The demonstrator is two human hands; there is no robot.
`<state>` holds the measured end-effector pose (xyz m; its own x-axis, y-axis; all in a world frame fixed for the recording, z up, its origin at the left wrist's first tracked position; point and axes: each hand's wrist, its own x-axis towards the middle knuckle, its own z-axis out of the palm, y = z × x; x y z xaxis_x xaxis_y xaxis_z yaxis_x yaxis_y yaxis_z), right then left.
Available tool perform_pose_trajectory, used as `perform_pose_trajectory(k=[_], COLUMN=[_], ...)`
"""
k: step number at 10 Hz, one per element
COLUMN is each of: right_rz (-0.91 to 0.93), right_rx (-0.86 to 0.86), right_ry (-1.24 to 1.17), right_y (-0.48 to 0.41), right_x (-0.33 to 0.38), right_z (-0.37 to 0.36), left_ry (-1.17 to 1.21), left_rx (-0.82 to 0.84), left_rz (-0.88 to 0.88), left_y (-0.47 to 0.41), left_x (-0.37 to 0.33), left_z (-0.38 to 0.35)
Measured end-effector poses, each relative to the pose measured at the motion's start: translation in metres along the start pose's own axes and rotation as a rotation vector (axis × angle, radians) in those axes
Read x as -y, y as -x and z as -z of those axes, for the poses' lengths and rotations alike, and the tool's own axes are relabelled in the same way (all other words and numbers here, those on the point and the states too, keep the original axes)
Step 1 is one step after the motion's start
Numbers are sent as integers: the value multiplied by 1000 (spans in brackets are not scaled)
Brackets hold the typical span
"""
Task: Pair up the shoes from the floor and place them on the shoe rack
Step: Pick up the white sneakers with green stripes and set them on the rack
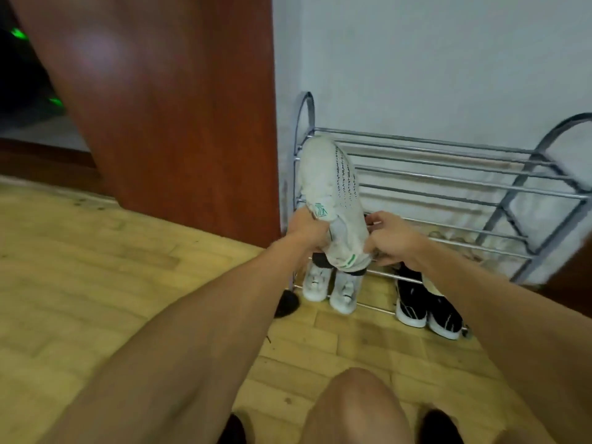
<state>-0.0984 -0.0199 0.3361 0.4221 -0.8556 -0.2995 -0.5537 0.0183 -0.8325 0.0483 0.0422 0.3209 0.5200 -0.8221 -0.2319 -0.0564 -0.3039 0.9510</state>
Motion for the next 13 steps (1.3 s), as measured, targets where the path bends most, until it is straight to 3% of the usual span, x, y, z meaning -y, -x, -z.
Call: perform_pose_trajectory(k=[2,4,6,7,9,10,12,13], right_rz=[22,21,-4,-50,-193,-247,-258,-275], right_rx=[70,90,149,168,189,195,271,318], right_ry=[111,152,212,233,164,119,238,279], right_y=[-52,-87,-113,-117,-115,-110,-100,-92], right_x=[2,-26,-62,-80,-132,-160,-182,-192], right_z=[-82,-152,-208,-230,-266,-280,-274,-268], left_ry=[-59,-86,-307,-544,-674,-573,-720,-663], left_rx=[64,217,-71,-243,-305,-378,-312,-376], left_rz=[44,270,478,564,846,905,917,930], left_y=[-45,-68,-78,-69,-46,-37,-24,-16], left_x=[52,131,251,304,375,384,387,393], left_z=[66,139,191,203,202,201,199,210])
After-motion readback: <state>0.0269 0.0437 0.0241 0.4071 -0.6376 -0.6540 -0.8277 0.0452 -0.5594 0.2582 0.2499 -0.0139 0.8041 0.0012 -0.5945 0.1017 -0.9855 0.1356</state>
